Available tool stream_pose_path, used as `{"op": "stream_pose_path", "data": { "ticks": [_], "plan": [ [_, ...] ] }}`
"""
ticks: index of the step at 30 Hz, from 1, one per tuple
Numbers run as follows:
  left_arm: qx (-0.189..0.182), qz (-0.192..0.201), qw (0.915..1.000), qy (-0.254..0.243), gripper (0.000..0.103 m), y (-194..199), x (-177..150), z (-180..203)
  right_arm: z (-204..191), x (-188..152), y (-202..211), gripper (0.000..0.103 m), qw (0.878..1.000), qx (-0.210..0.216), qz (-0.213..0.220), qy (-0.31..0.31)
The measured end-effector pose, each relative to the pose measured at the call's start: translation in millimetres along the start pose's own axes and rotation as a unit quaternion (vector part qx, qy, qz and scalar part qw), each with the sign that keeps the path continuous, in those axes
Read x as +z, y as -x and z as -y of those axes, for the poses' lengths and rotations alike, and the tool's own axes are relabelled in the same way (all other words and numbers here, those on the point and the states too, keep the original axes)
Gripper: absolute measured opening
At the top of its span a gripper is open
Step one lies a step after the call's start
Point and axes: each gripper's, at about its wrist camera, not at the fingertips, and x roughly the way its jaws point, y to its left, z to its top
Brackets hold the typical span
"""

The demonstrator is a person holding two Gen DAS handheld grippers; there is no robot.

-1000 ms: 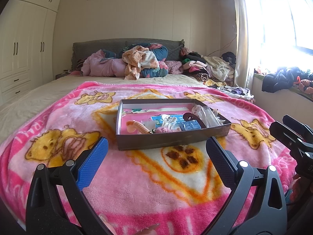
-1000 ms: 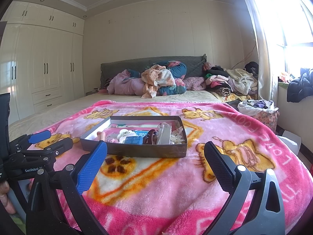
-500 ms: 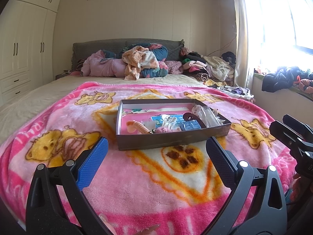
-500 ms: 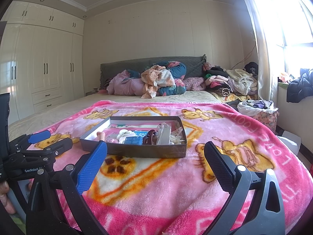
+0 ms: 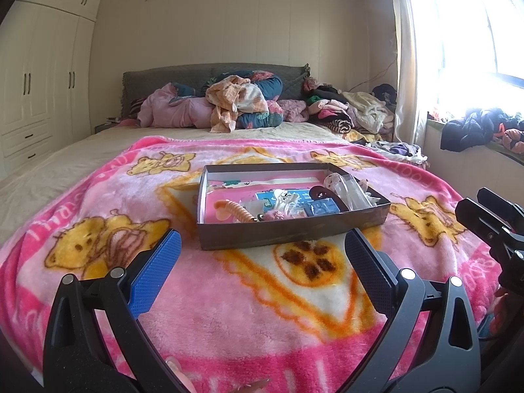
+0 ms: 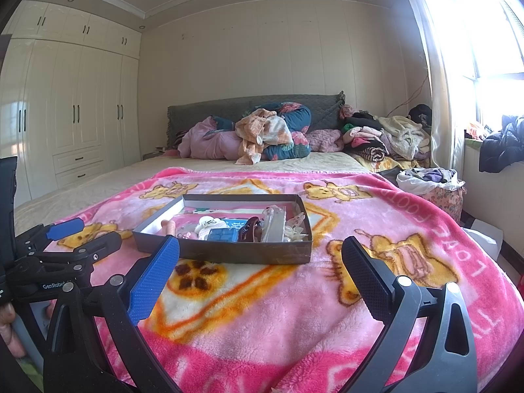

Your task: Organize jewelry

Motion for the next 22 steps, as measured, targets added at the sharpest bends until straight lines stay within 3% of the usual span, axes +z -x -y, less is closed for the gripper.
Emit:
{"op": "stream_pose_path", "data": {
  "ticks": [6, 13, 16, 18, 22],
  "plan": [
    [-0.014, -0.012, 0.9998, 0.006, 0.092, -2.0, -3.3, -6.4, 0.1, -0.2, -0.1, 0.097, 1.0, -0.001, -0.001, -0.001],
    [0.005, -0.026, 0.9996, 0.01, 0.092, -7.0, -5.2, -14.0, 15.5, 4.5, -0.5, 0.097, 1.0, -0.008, -0.007, -0.025],
    [0.024, -0.035, 0.9987, 0.028, 0.092, -13.8, 0.1, -29.9, 41.9, 11.3, -9.6, 0.097, 0.997, -0.027, -0.024, -0.066],
    [0.046, -0.043, 0.9965, 0.056, 0.092, -26.4, 7.9, -57.8, 74.7, 22.2, -34.5, 0.097, 0.992, -0.085, -0.053, -0.073],
    [0.131, -0.076, 0.9836, 0.099, 0.092, -71.8, 29.3, -141.8, 159.7, 28.5, -96.6, 0.097, 0.969, -0.14, -0.133, -0.151]
  ]
}}
